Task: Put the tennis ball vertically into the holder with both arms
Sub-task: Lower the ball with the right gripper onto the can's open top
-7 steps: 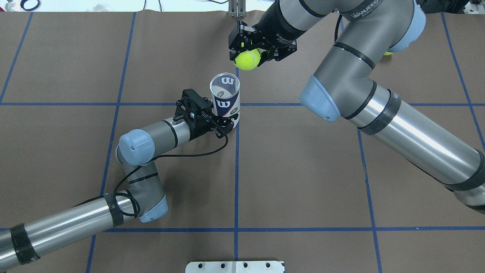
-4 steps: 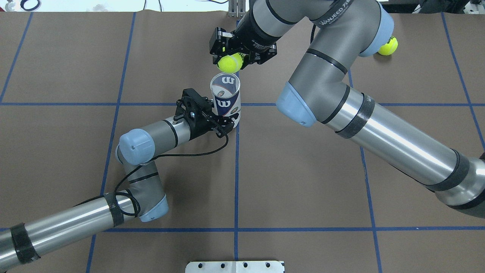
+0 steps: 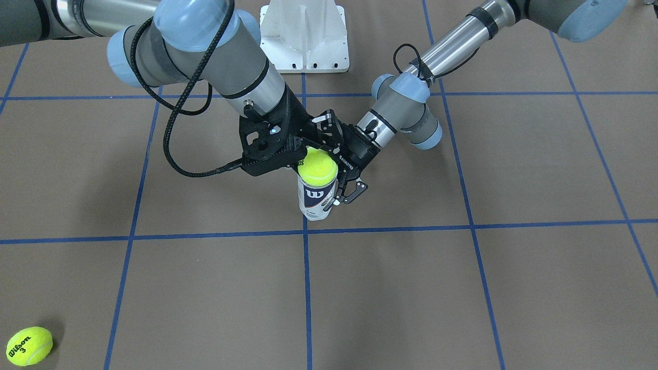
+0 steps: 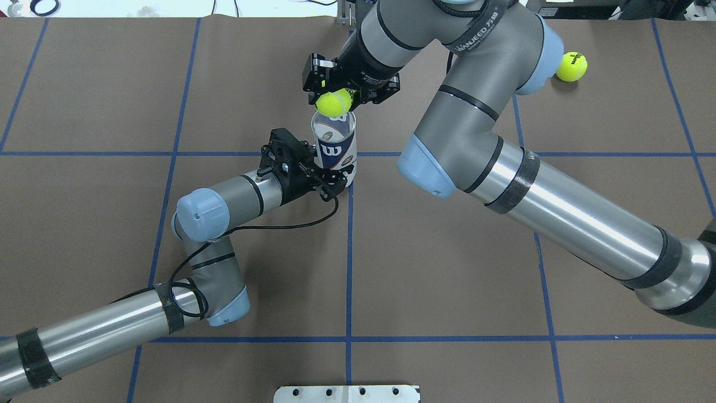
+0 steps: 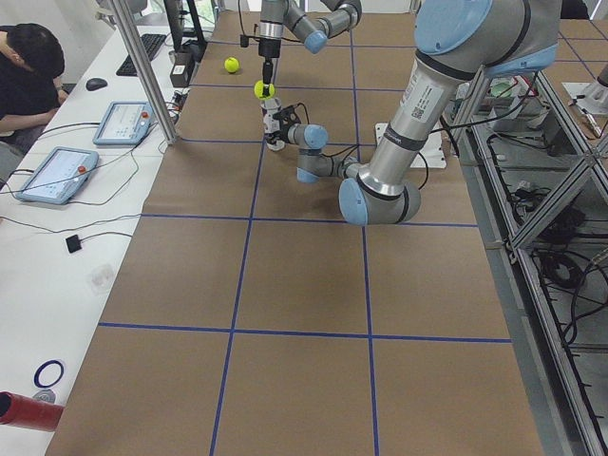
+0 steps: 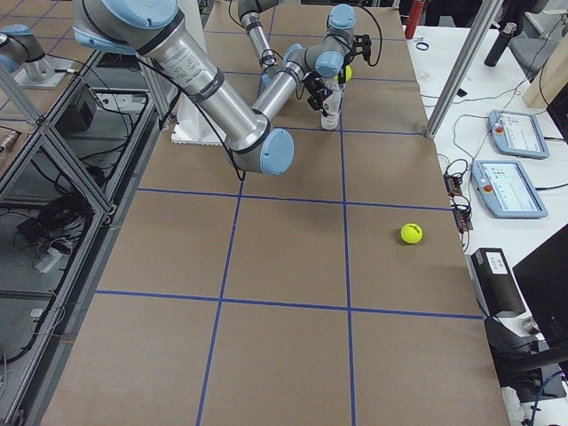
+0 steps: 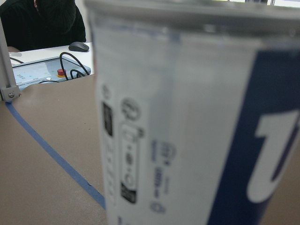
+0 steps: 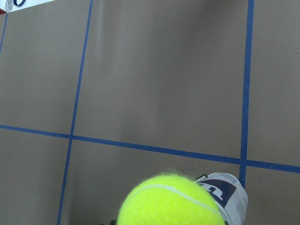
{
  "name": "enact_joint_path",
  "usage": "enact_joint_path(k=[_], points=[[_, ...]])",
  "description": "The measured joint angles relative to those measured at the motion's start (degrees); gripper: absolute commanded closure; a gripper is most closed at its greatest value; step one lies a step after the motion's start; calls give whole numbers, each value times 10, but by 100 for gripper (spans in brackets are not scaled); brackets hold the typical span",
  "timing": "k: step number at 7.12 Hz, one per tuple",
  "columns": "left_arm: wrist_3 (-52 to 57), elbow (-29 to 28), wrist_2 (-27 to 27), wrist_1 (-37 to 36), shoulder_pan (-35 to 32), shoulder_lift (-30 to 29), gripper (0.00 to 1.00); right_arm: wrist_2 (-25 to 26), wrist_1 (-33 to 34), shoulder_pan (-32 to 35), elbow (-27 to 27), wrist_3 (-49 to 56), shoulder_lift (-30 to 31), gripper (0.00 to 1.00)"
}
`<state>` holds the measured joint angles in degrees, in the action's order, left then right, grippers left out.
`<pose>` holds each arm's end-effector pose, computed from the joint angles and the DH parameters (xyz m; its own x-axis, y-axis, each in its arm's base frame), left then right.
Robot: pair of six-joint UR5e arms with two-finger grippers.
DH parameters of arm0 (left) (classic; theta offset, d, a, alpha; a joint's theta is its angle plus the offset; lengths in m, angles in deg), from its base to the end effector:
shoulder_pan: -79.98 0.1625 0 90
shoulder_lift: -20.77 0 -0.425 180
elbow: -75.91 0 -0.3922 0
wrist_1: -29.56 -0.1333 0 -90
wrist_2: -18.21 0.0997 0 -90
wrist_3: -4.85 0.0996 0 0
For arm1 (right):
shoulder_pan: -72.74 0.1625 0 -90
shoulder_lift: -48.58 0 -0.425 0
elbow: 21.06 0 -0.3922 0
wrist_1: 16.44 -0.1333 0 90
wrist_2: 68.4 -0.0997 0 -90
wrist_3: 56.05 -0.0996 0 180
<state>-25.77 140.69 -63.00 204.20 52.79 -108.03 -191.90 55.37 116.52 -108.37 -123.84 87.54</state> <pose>0.5821 -0.4660 0.2889 0.4396 0.7303 -0.5229 0.4080 0.3563 0.8406 -0.4563 -0.5457 0.0783 0.3460 -0.1050 0.9323 -0.0871 0.9858 0.1433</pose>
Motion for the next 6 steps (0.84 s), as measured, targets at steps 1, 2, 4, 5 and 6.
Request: enact_joint_path(k=[1, 2, 4, 5, 6], points=[[0, 0, 0, 0, 0, 0, 29, 2, 0, -2, 0, 0, 0, 2], [0, 0, 0, 0, 0, 0, 29, 4, 0, -3, 0, 0, 1, 1], [1, 0, 0, 0, -1, 0, 29, 8, -1, -5, -3, -8, 1, 1], [1, 0, 0, 0, -1, 0, 29, 9, -1, -5, -5, -11, 1, 1], [1, 0, 0, 0, -1, 0, 29, 9, -1, -5, -7, -13, 2, 1]])
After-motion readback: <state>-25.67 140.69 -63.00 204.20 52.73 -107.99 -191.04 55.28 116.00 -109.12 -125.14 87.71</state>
